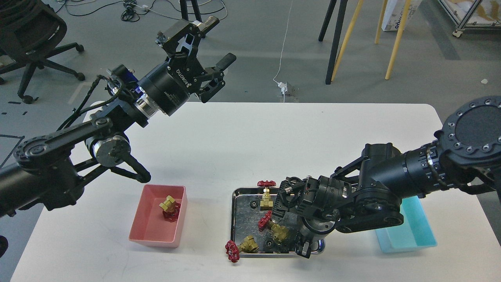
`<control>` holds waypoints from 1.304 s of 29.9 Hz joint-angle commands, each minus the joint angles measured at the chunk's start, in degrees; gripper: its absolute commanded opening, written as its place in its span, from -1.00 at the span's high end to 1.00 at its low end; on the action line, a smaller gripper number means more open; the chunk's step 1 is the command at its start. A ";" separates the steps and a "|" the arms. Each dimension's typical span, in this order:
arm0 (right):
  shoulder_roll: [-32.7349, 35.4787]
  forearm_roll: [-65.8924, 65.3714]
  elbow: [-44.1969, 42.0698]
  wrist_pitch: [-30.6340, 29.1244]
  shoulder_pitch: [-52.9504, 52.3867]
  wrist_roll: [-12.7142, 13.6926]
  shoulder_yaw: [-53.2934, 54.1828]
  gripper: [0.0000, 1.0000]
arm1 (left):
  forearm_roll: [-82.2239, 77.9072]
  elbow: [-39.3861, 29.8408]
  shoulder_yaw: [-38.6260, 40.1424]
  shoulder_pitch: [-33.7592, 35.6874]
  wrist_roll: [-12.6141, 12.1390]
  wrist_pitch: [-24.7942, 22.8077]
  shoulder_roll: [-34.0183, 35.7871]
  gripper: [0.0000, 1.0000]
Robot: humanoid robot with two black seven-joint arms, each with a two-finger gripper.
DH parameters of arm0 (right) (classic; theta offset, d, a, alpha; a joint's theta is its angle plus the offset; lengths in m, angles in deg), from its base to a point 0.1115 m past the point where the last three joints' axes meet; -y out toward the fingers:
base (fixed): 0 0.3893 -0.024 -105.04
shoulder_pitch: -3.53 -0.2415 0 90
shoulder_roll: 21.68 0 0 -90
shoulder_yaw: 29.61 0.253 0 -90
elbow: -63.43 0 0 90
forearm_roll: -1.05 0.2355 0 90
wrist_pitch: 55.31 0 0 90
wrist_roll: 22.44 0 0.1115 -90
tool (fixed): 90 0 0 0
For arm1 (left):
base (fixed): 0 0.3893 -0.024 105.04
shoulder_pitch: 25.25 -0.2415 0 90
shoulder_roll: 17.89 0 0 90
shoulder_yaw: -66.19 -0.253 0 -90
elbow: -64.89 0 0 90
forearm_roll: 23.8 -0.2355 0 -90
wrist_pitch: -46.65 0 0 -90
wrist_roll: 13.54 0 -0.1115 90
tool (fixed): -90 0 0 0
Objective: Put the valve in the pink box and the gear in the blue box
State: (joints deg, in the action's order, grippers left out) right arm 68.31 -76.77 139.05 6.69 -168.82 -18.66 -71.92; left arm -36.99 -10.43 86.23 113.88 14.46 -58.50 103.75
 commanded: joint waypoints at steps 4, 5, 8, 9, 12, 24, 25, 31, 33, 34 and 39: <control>8.16 5.56 4.08 0.00 -10.54 -0.09 4.60 0.99 | 0.01 0.09 0.00 0.00 0.00 -0.23 0.00 -0.68; 10.27 6.01 5.05 0.00 -11.86 -0.09 5.13 0.99 | 0.01 0.09 0.00 0.00 0.00 -0.23 0.00 -0.68; 20.10 6.01 8.91 0.00 -15.03 0.00 5.31 0.99 | 0.01 0.09 -0.09 0.00 0.00 -0.23 0.00 -0.68; 24.13 5.84 10.32 0.00 -15.13 0.43 4.88 0.99 | 0.01 0.00 -0.26 0.00 0.00 -0.23 0.00 -0.68; 34.86 4.87 12.61 0.00 -13.73 2.63 2.34 0.99 | 0.01 0.00 -0.61 -0.09 0.00 -0.23 0.00 -0.68; 45.44 -1.11 12.36 0.00 -0.63 3.43 4.16 0.67 | -0.08 -0.18 -0.70 -2.55 0.00 -0.23 -1.84 -0.68; 45.44 -0.85 12.27 0.00 -0.28 3.43 4.86 0.34 | -0.08 -0.18 -0.70 -2.55 0.00 -0.15 -1.84 -0.68; 46.06 0.03 11.74 0.00 0.78 2.81 9.87 -1.00 | -0.08 -0.18 -0.70 -2.64 0.00 -0.06 -2.11 -0.68; 47.37 2.21 11.13 0.00 0.78 2.72 13.81 -1.00 | -0.08 -0.18 -0.79 -2.64 0.00 -0.06 -2.11 -0.68; 48.42 4.84 10.95 0.00 0.96 2.72 15.92 -1.00 | -0.08 -0.18 -0.79 -2.55 0.00 -0.06 -2.02 -0.68; 52.12 24.24 3.15 0.00 2.45 2.72 31.47 -1.00 | -0.43 2.18 -0.18 -2.29 0.00 -0.41 -1.05 -0.68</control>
State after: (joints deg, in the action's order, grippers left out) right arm 119.13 -63.82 147.02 6.68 -167.32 -15.90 -49.44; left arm -37.08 -10.11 85.51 111.28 14.45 -58.56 102.21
